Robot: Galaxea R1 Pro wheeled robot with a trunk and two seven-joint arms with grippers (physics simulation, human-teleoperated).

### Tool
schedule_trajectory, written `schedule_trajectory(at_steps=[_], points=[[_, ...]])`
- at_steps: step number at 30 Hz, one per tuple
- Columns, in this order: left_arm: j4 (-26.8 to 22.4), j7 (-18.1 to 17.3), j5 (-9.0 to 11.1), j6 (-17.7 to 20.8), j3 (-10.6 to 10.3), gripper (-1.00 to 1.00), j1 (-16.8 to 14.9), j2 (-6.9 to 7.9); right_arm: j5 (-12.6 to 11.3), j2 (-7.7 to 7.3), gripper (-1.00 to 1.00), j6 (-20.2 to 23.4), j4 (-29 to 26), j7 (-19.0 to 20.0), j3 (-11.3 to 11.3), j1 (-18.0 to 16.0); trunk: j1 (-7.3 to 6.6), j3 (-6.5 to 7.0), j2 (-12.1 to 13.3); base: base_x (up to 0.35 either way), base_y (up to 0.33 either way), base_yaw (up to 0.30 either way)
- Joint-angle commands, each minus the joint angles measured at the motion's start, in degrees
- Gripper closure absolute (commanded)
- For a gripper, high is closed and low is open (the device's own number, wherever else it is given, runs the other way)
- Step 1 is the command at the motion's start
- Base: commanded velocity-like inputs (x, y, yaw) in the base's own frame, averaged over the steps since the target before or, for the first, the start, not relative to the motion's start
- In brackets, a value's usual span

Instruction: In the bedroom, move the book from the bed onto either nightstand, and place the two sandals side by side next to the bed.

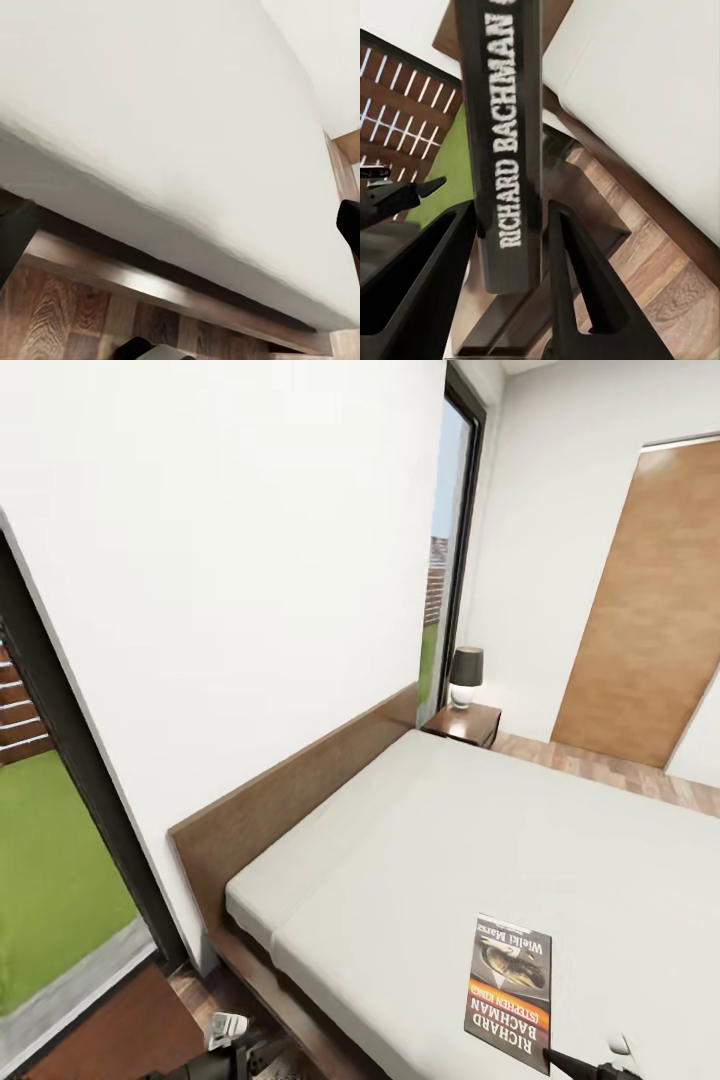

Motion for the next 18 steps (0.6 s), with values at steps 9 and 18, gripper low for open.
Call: schedule_trajectory(at_steps=[9, 18], points=[[0.08, -0.14, -0.37, -0.27, 0.43, -1.0, -0.07, 0.02, -0.35, -0.02, 1.0, -0.12, 0.03, 0.12, 0.05, -0.04, 0.02, -0.1, -0.09, 0.0, 0.0, 0.2], [0.08, -0.14, -0.37, -0.27, 0.43, -1.0, -0.07, -0.02, -0.35, -0.02, 1.0, -0.12, 0.03, 0.12, 0.05, -0.04, 0.02, -0.1, -0.09, 0.0, 0.0, 0.2]])
